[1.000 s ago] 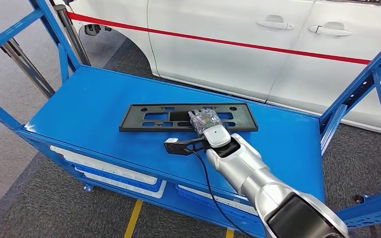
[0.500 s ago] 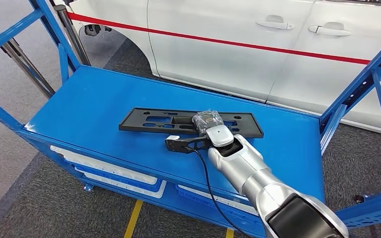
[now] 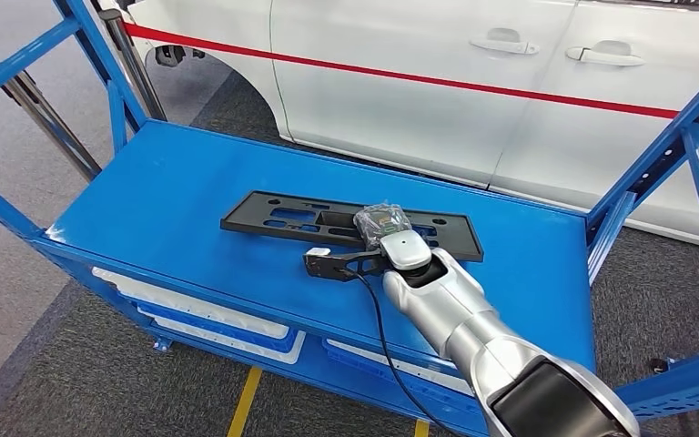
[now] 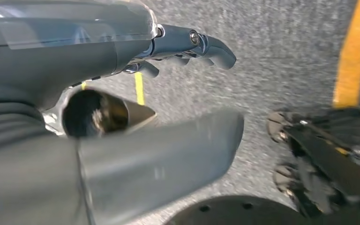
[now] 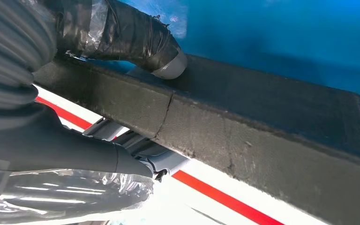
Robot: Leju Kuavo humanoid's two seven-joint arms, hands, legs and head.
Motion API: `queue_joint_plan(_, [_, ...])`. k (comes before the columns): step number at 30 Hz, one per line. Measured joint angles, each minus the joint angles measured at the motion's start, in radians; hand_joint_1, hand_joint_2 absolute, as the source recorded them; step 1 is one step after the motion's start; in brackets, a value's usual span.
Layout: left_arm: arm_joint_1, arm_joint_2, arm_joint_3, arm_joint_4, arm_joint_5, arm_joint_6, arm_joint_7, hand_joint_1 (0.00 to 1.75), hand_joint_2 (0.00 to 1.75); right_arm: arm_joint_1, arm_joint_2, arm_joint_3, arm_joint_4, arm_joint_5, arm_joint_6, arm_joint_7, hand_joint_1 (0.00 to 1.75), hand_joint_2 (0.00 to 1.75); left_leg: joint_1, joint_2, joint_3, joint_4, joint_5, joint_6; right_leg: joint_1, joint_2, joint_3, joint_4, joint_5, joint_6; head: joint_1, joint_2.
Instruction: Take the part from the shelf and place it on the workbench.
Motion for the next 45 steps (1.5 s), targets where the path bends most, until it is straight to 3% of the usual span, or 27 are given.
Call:
queue_joint_plan(8, [0.002, -0.004, 0.016, -0.004, 0.030, 0.022, -0.016, 0.00, 1.75, 0.009, -0.020, -0.032, -0.060, -0.057, -0.057, -0.113, 1.75, 1.75, 0.000, 0.000, 0.000, 0.000, 0.000, 0.000, 0.000, 0.000, 0.000, 0.000, 0.000, 0.000, 0.000, 0.000])
queue_joint_plan(17, [0.025, -0.045, 0.037, -0.088, 0.007, 0.019, 0.037, 0.00, 1.75, 0.009, -0.171, -0.074, -0.635, -0.058, -0.058, -0.162, 1.75, 1.75, -0.003, 0.000, -0.009, 0.007, -0.002, 0.003, -0.007, -0.001, -0.006, -0.001, 0.002, 0.003, 0.000, 0.000])
queue_joint_plan(21, [0.031, -0.062, 0.041, -0.130, -0.007, 0.017, 0.035, 0.00, 1.75, 0.013, -0.238, -0.101, -0.833, -0.034, -0.108, -0.195, 1.75, 1.75, -0.006, -0.001, -0.015, 0.012, -0.005, 0.012, -0.009, -0.002, -0.007, -0.004, 0.005, 0.011, 0.000, 0.000])
queue_joint_plan(23, [0.033, -0.069, 0.042, -0.144, -0.011, 0.017, 0.034, 0.00, 1.75, 0.013, -0.261, -0.115, -0.908, -0.030, -0.119, -0.200, 1.75, 1.75, -0.003, -0.001, -0.008, -0.002, 0.001, 0.023, -0.009, 0.000, -0.003, -0.006, 0.003, 0.018, 0.000, 0.000])
queue_joint_plan(25, [0.032, -0.077, 0.042, -0.155, -0.013, 0.017, 0.033, 0.00, 1.75, 0.013, -0.280, -0.125, -0.962, -0.028, -0.122, -0.201, 1.75, 1.75, 0.002, -0.002, 0.003, -0.021, 0.010, 0.036, -0.009, 0.016, -0.021, 0.039, -0.031, 0.021, 0.001, 0.000])
queue_joint_plan(28, [0.030, -0.083, 0.042, -0.166, -0.015, 0.017, 0.030, 0.00, 1.75, 0.021, -0.306, -0.133, -1.006, -0.029, -0.125, -0.206, 1.75, 1.75, 0.002, -0.005, 0.005, -0.024, 0.017, 0.043, -0.009, 0.039, -0.110, 0.221, -0.117, 0.021, 0.001, 0.000])
queue_joint_plan(29, [0.030, -0.084, 0.043, -0.169, -0.018, 0.017, 0.027, 0.00, 1.75, 0.026, -0.314, -0.134, -1.015, -0.031, -0.128, -0.209, 1.75, 1.75, 0.001, -0.008, 0.004, -0.021, 0.017, 0.043, -0.010, 0.041, -0.131, 0.260, -0.123, 0.022, 0.001, 0.000])
queue_joint_plan(30, [0.030, -0.085, 0.043, -0.171, -0.021, 0.017, 0.023, 0.00, 1.75, 0.030, -0.321, -0.135, -1.026, -0.032, -0.132, -0.213, 1.75, 1.75, 0.001, -0.011, 0.003, -0.017, 0.016, 0.042, -0.010, 0.041, -0.136, 0.265, -0.109, 0.022, 0.001, 0.000])
queue_joint_plan(31, [0.030, -0.087, 0.043, -0.174, -0.025, 0.017, 0.017, 0.00, 1.75, 0.033, -0.331, -0.135, -1.040, -0.034, -0.138, -0.218, 1.75, 1.75, 0.001, -0.015, 0.000, -0.012, 0.014, 0.040, -0.011, 0.041, -0.123, 0.232, -0.077, 0.021, 0.001, 0.000])
queue_joint_plan(32, [0.030, -0.088, 0.043, -0.176, -0.028, 0.017, 0.010, 0.00, 1.75, 0.034, -0.340, -0.136, -1.057, -0.038, -0.145, -0.224, 1.75, 1.75, 0.001, -0.018, -0.002, -0.006, 0.011, 0.038, -0.012, 0.042, -0.097, 0.172, -0.037, 0.020, 0.001, 0.000])
queue_joint_plan(34, [0.030, -0.091, 0.044, -0.178, -0.035, 0.017, -0.005, 0.00, 1.75, 0.034, -0.362, -0.137, -1.101, -0.049, -0.159, -0.236, 1.75, 1.75, -0.001, -0.023, -0.012, 0.007, 0.005, 0.030, -0.010, 0.045, -0.046, 0.063, 0.010, 0.015, 0.001, 0.000])
queue_joint_plan(35, [0.030, -0.092, 0.045, -0.179, -0.037, 0.017, -0.012, 0.00, 1.75, 0.034, -0.373, -0.138, -1.123, -0.056, -0.164, -0.243, 1.75, 1.75, -0.002, -0.026, -0.016, 0.011, 0.004, 0.025, -0.008, 0.047, -0.035, 0.035, 0.016, 0.011, 0.001, 0.000])
queue_joint_plan(38, [0.032, -0.093, 0.050, -0.179, -0.043, 0.019, -0.017, 0.00, 1.75, 0.036, -0.401, -0.138, -1.174, -0.075, -0.168, -0.255, 1.75, 1.75, -0.001, -0.031, -0.023, 0.016, 0.005, 0.010, -0.008, 0.045, -0.037, 0.019, 0.019, -0.002, 0.000, 0.000])
queue_joint_plan(40, [0.032, -0.094, 0.054, -0.179, -0.045, 0.021, -0.009, 0.00, 1.75, 0.038, -0.412, -0.138, -1.197, -0.095, -0.168, -0.260, 1.75, 1.75, 0.001, -0.026, -0.037, 0.053, -0.033, -0.001, -0.011, 0.041, -0.041, 0.011, 0.029, -0.018, 0.000, 0.000])
queue_joint_plan(43, [0.029, -0.095, 0.059, -0.179, -0.049, 0.022, 0.001, 0.00, 1.75, 0.046, -0.428, -0.138, -1.235, -0.143, -0.163, -0.272, 1.75, 1.75, 0.009, -0.019, -0.094, 0.220, -0.141, -0.015, -0.011, 0.035, -0.058, 0.009, 0.044, -0.030, -0.001, 0.000])
queue_joint_plan(44, [0.029, -0.095, 0.061, -0.179, -0.050, 0.022, 0.004, 0.00, 1.75, 0.051, -0.435, -0.138, -1.247, -0.159, -0.161, -0.276, 1.75, 1.75, 0.010, -0.018, -0.104, 0.263, -0.158, -0.019, -0.010, 0.033, -0.065, 0.011, 0.048, -0.030, -0.001, 0.000])
queue_joint_plan(45, [0.028, -0.095, 0.063, -0.179, -0.051, 0.022, 0.006, 0.00, 1.75, 0.056, -0.442, -0.138, -1.259, -0.173, -0.159, -0.279, 1.75, 1.75, 0.011, -0.017, -0.100, 0.276, -0.158, -0.020, -0.010, 0.031, -0.072, 0.014, 0.052, -0.029, -0.001, 0.000])
